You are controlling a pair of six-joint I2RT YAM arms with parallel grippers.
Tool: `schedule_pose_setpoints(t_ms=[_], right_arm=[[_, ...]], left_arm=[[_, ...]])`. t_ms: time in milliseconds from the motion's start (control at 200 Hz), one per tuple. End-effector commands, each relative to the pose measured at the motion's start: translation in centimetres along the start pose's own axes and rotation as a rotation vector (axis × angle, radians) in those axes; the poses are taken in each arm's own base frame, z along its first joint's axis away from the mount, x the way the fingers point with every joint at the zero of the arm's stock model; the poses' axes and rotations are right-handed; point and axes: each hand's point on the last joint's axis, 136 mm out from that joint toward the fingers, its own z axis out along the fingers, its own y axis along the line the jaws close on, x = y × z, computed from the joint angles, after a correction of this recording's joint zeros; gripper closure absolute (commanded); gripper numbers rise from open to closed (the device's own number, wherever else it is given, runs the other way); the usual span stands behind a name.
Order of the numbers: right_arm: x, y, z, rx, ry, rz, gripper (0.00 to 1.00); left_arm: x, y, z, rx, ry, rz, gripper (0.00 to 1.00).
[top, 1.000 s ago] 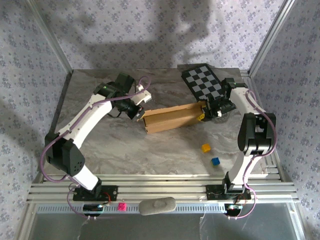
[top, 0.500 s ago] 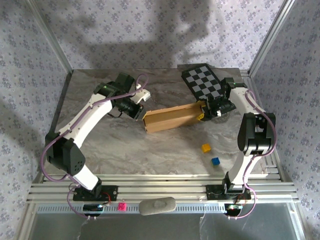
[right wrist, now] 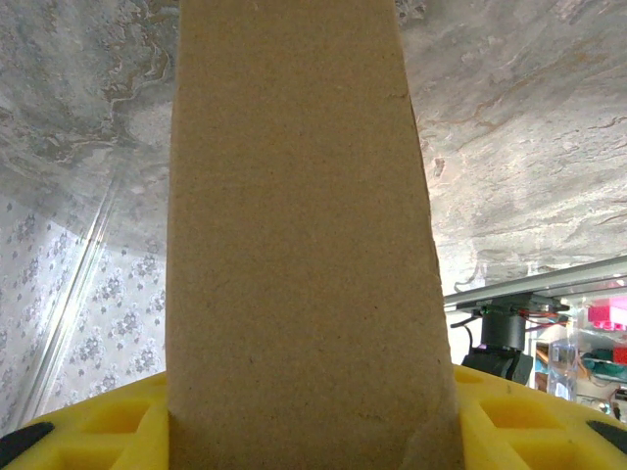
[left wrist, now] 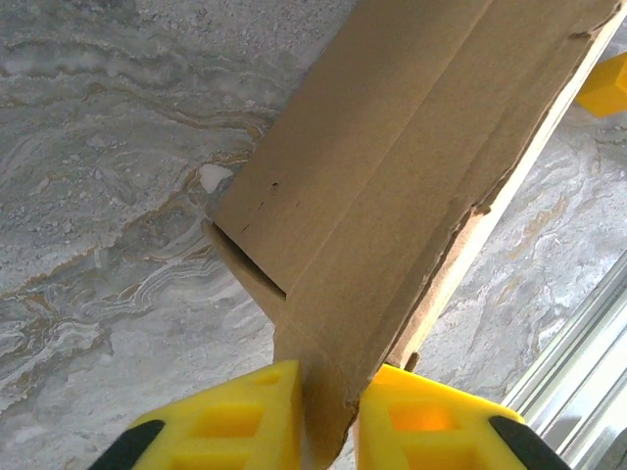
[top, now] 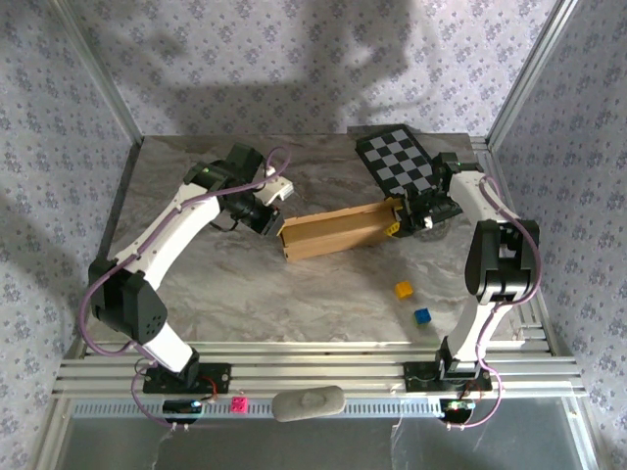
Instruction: Fold the paper box
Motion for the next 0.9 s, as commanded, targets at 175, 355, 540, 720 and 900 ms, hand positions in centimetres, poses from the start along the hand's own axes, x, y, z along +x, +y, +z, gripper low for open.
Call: schedule_pose_setpoints(t_ms=[175, 355, 540, 720, 900], right_arm=[[-0.1, 0.6, 0.1, 0.004, -0.015, 0.010, 0.58], [0.0, 0.6, 0.3, 0.003, -0.017, 0.009, 0.58], [0.1, 1.1, 0.5, -0.008, -0.020, 0.009, 0.57], [0.3, 1.4, 0.8, -0.014, -0.021, 0.012, 0.57], [0.1, 1.5, 0.9, -0.029, -0.026, 0.023, 0.58]], left_arm=[[0.6, -0.5, -0.8, 0.013, 0.019, -0.007, 0.97], [0.5, -0.5, -0.7, 0.018, 0.016, -0.083, 1.00], [-0.9, -0.7, -0.2, 0.082, -0.022, -0.299, 1.00], [-2.0, -0.8, -0.4, 0.108, -0.038, -0.441, 0.93], [-0.8, -1.0, -0.7, 0.096, -0.010, -0.434, 0.81]])
